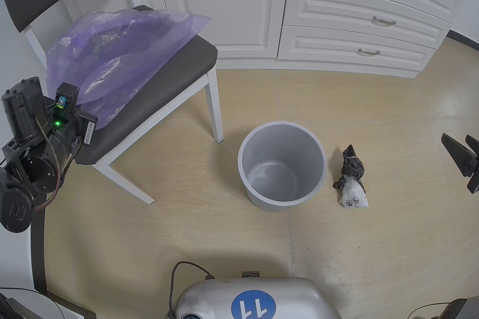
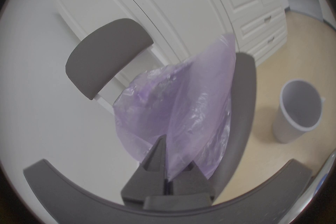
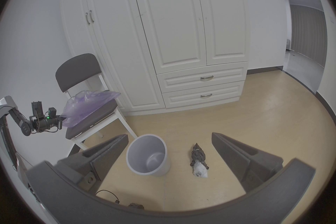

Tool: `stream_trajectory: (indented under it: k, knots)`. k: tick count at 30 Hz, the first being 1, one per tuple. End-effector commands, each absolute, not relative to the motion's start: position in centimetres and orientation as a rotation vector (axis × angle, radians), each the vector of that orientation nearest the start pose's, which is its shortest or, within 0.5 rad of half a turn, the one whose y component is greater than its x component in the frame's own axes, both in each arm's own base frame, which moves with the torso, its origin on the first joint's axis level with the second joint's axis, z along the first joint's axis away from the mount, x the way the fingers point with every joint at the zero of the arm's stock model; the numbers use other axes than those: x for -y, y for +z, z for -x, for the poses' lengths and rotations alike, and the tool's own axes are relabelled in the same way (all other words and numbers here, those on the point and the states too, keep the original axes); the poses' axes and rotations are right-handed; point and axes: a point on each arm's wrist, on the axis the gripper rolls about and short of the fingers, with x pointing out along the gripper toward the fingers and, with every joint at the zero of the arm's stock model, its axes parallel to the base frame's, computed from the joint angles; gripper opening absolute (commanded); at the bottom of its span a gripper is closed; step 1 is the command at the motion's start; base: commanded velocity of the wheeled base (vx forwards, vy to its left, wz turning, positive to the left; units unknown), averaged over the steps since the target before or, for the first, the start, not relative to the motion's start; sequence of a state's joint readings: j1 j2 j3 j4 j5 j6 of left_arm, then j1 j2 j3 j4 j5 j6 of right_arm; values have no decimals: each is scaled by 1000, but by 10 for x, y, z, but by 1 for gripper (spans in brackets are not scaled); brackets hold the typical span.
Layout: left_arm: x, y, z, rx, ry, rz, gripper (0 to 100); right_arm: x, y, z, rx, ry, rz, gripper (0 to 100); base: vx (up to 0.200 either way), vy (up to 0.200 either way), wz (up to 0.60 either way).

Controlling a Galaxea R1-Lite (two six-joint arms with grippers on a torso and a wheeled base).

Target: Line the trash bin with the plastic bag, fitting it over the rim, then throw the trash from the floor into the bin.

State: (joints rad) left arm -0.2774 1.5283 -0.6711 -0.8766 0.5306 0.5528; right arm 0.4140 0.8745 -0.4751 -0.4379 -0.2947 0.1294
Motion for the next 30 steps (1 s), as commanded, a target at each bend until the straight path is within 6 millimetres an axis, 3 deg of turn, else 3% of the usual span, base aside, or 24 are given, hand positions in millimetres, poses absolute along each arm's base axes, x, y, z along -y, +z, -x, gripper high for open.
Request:
stream_trajectory:
  k: [1,8,18,30]
  knots:
    - [77,234,-228,44,138,-411,0,-36,232,-98,5,119,-132,100,0,0,0]
    - [95,238,-213,83,41,-304,0,-38,225,-103,-27,115,-118,100,0,0,0]
    - [135,247,-188,135,-192,-144,0,-39,220,-105,-49,114,-106,100,0,0,0]
    - [158,244,-163,157,-439,78,0,-38,219,-104,-48,105,-85,100,0,0,0]
